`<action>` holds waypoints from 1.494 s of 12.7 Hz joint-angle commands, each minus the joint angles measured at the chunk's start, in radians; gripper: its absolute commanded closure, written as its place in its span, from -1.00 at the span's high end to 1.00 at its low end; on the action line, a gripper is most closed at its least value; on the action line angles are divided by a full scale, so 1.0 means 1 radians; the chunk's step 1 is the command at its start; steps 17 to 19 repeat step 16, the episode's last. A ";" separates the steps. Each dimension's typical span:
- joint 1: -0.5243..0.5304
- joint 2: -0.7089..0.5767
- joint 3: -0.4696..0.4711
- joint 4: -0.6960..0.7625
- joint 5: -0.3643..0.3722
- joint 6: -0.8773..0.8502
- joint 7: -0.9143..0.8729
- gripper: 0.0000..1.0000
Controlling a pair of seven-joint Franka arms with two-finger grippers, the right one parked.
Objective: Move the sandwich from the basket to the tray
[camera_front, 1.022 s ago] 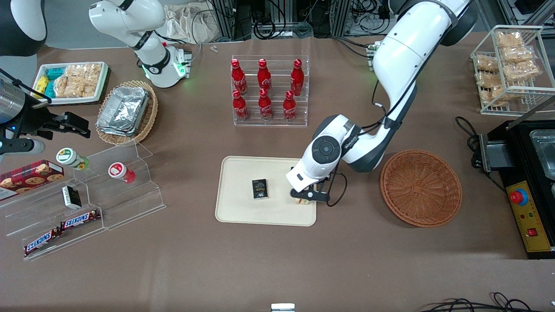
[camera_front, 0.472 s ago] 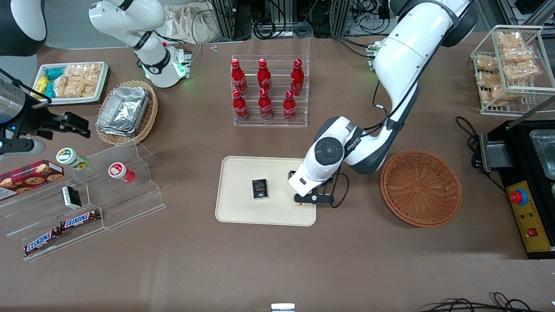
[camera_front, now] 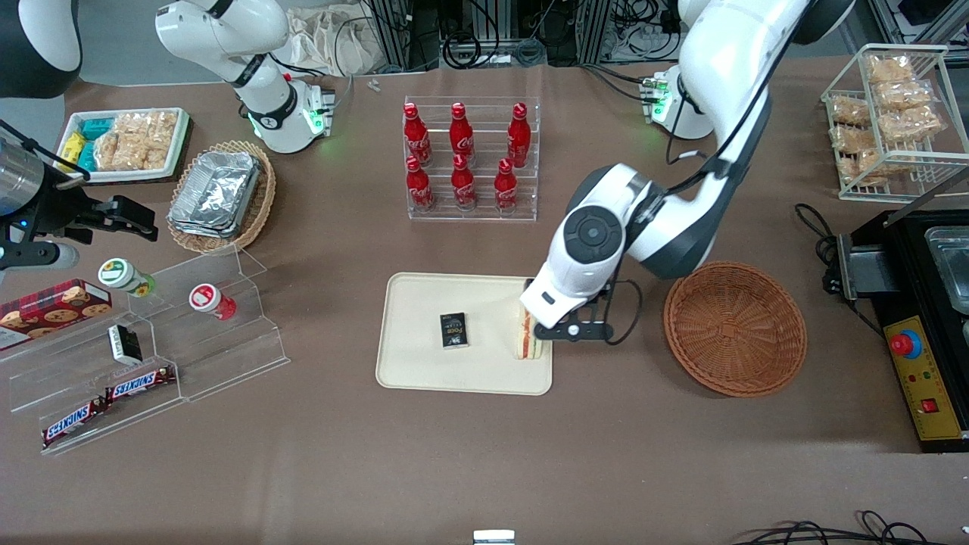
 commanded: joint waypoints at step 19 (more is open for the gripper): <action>-0.003 -0.273 0.480 -0.017 -0.117 -0.331 0.516 0.99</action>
